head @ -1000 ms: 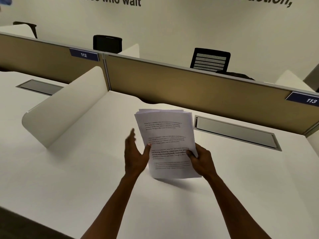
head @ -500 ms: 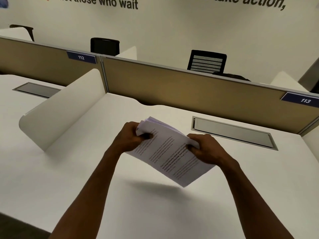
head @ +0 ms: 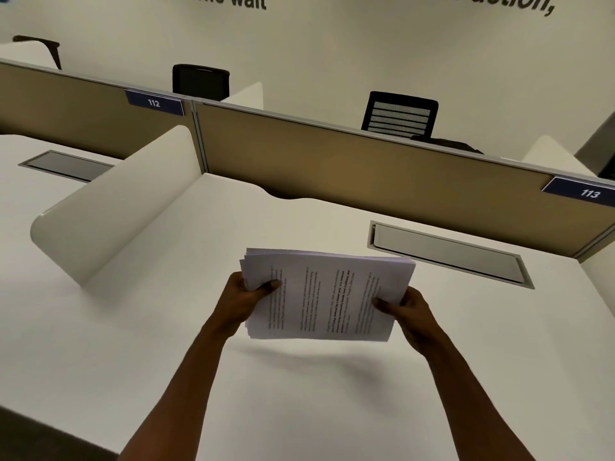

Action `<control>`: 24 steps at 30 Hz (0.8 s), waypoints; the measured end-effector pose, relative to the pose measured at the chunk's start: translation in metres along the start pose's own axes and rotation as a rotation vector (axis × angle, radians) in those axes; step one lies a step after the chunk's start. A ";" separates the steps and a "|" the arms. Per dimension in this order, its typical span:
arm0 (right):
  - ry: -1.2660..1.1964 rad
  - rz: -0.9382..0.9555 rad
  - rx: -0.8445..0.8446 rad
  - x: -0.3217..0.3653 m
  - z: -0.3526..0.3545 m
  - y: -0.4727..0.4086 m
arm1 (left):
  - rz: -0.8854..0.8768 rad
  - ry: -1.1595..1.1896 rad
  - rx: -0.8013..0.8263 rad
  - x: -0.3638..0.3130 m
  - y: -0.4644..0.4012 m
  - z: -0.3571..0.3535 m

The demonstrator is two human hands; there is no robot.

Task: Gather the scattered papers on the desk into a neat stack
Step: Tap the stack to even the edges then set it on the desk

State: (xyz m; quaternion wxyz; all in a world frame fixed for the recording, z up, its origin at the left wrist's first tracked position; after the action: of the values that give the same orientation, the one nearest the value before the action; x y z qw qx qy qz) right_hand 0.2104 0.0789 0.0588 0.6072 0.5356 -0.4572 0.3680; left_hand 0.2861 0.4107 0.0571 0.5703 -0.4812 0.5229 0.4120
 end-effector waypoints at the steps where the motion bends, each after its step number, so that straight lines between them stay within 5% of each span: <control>1: -0.002 0.021 -0.022 0.002 0.001 -0.001 | -0.005 0.011 -0.003 0.000 -0.001 0.000; 6: -0.029 0.124 0.005 0.013 0.003 0.006 | -0.005 0.069 0.001 0.007 0.000 0.002; 15: 0.006 -0.028 -0.169 -0.052 0.008 0.004 | 0.085 -0.067 -0.061 0.061 0.027 -0.005; 24: -0.077 0.119 -0.144 -0.019 0.009 0.004 | -0.013 0.005 -0.108 0.025 0.012 -0.004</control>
State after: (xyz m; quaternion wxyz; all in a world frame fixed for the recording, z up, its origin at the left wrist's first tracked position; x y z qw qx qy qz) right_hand 0.1994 0.0717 0.0423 0.6033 0.4759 -0.5365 0.3489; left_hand 0.2766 0.4084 0.0309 0.5448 -0.5158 0.4983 0.4347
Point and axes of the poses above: each hand's wrist, its own y-axis away from the middle knuckle, its own z-axis out of the back of the hand, x = y × z, the point moved 9 cm from there along -y, towards the middle knuckle, and after that the axes turned 9 degrees about -z, right-handed, at the moved point
